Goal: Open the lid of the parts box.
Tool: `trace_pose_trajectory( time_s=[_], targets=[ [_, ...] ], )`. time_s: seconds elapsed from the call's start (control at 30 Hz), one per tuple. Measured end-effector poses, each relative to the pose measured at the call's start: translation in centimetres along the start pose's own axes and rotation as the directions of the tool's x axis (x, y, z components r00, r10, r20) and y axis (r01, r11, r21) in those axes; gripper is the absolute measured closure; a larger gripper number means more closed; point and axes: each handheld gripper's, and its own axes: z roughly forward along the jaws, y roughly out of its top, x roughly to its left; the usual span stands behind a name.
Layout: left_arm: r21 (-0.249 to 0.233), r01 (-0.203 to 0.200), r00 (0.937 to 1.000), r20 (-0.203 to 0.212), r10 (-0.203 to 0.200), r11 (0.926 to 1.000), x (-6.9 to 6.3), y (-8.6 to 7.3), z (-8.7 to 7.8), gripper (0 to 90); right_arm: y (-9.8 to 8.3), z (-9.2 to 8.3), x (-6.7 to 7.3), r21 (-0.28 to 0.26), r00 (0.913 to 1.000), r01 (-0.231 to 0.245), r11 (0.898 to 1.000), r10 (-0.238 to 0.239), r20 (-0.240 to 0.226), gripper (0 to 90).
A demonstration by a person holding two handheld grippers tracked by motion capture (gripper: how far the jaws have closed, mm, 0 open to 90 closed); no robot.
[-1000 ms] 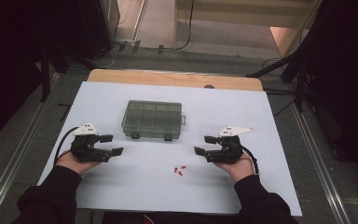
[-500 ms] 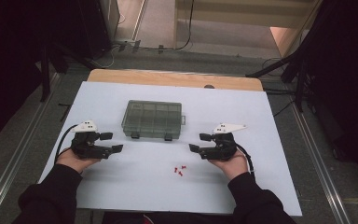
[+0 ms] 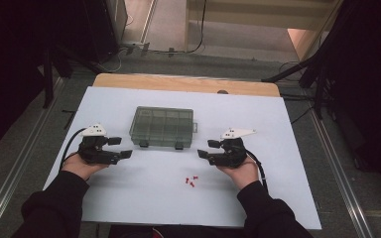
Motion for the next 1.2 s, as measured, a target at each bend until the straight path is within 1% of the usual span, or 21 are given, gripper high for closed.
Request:
trace_pose_trajectory(
  time_s=[0.1, 0.23, 0.33, 0.43, 0.47, 0.53, 0.57, 0.6, 0.63, 0.7, 0.77, 0.8, 0.83, 0.87, 0.9, 0.93, 0.97, 1.07, 1.1, 1.13, 1.2],
  targets=[
    [-0.002, 0.008, 0.9999, 0.012, -0.008, 1.0, 0.3, 0.0, 0.2, 24.9, 0.1, 0.1, -0.1, 0.002, 1.0, 0.002, 1.0, -0.002, -0.001, 41.5],
    [0.002, 0.021, 0.9997, 0.012, -0.021, 0.9998, 0.7, 0.1, 0.2, 24.9, 0.3, 0.5, -0.1, 0.003, 1.0, -0.001, 1.0, 0.001, -0.002, 42.5],
    [0.009, -0.003, 1.0, 0.002, 0.003, 1.0, 0.9, 0.5, 0.3, 24.9, 0.5, 0.8, 0.0, 0.001, 1.0, -0.006, 1.0, 0.006, 0.0, 43.7],
    [0.007, -0.007, 1.0, 0.006, 0.007, 1.0, 1.0, 0.6, 0.4, 25.0, 0.5, 1.0, -0.1, 0.001, 0.9999, -0.013, 1.0, 0.013, -0.009, 45.2],
    [0.015, -0.017, 0.9998, 0.007, 0.017, 0.9997, 1.1, 0.7, 0.4, 25.0, 0.5, 1.2, -0.1, 0.003, 0.9997, -0.019, 1.0, 0.019, -0.015, 47.2],
    [0.015, -0.017, 0.9998, 0.002, 0.017, 0.9997, 1.3, 0.8, 0.5, 25.0, 0.6, 1.3, -0.1, 0.001, 0.9998, -0.019, 1.0, 0.019, -0.011, 47.8],
    [0.005, -0.014, 0.9999, 0.005, 0.014, 0.9999, 1.4, 0.8, 0.6, 25.0, 0.6, 1.4, -0.1, 0.004, 0.9997, -0.022, 1.0, 0.022, -0.006, 48.7],
    [0.003, -0.008, 0.9999, 0.007, 0.008, 1.0, 1.5, 0.8, 0.7, 25.0, 0.7, 1.6, -0.2, 0.009, 0.9999, -0.017, 1.0, 0.017, -0.002, 51.7],
    [0.018, -0.013, 0.9999, 0.003, 0.013, 0.9997, 1.6, 0.8, 0.8, 25.0, 0.8, 1.7, -0.1, 0.016, 0.9998, -0.019, 1.0, 0.019, -0.004, 54.0],
    [0.022, -0.017, 0.9999, 0.002, 0.017, 0.9996, 1.6, 0.8, 0.9, 25.0, 0.9, 1.8, -0.2, 0.013, 0.9999, -0.016, 1.0, 0.016, -0.005, 56.0],
    [0.016, -0.02, 0.9998, 0.005, 0.02, 0.9997, 1.6, 0.9, 0.9, 25.0, 1.1, 2.0, -0.1, 0.016, 0.9999, -0.016, 1.0, 0.016, -0.004, 59.7],
    [0.013, -0.025, 0.9996, 0.012, 0.024, 0.9996, 1.7, 1.0, 1.0, 25.0, 1.2, 2.3, -0.1, 0.025, 0.9998, -0.018, 1.0, 0.018, 0.002, 64.0],
    [0.013, -0.025, 0.9996, 0.012, 0.024, 0.9996, 1.7, 1.0, 1.0, 25.0, 1.2, 2.3, -0.1, 0.025, 0.9998, -0.018, 1.0, 0.018, 0.002, 64.0],
    [0.012, -0.027, 0.9995, 0.013, 0.027, 0.9996, 1.7, 1.1, 1.2, 24.9, 1.3, 2.6, -0.1, 0.037, 0.9998, -0.021, 0.999, 0.021, -0.002, 69.2],
    [0.012, -0.027, 0.9995, 0.013, 0.027, 0.9996, 1.7, 1.1, 1.2, 25.0, 1.3, 2.6, -0.1, 0.037, 0.9998, -0.021, 0.999, 0.021, -0.002, 69.2],
    [0.01, -0.028, 0.9996, 0.011, 0.028, 0.9996, 1.9, 1.3, 1.3, 24.9, 1.3, 2.8, -0.1, 0.049, 0.9997, -0.023, 0.999, 0.023, -0.002, 77.3],
    [0.01, -0.028, 0.9996, 0.011, 0.028, 0.9996, 1.9, 1.3, 1.3, 25.0, 1.3, 2.8, -0.1, 0.049, 0.9997, -0.023, 0.999, 0.023, -0.002, 77.3],
    [0.014, -0.032, 0.9995, 0.006, 0.032, 0.9994, 2.1, 1.5, 1.5, 24.9, 1.4, 3.2, -0.1, 0.064, 0.9997, -0.022, 0.998, 0.022, -0.01, 87.5],
    [0.015, -0.026, 0.9997, 0.004, 0.026, 0.9996, 2.1, 1.5, 1.6, 25.0, 1.5, 3.3, -0.1, 0.061, 0.9997, -0.021, 0.998, 0.022, -0.011, 89.8],
    [0.012, -0.026, 0.9997, 0.005, 0.026, 0.9996, 2.2, 1.5, 1.7, 25.0, 1.6, 3.5, 0.0, 0.058, 0.9997, -0.023, 0.998, 0.024, -0.01, 90.0],
    [0.018, -0.024, 0.9997, 0.011, 0.024, 0.9995, 2.2, 1.5, 1.8, 25.0, 1.7, 4.0, 0.0, 0.077, 0.9995, -0.033, 0.996, 0.033, 0.0, 90.0]
  ],
)
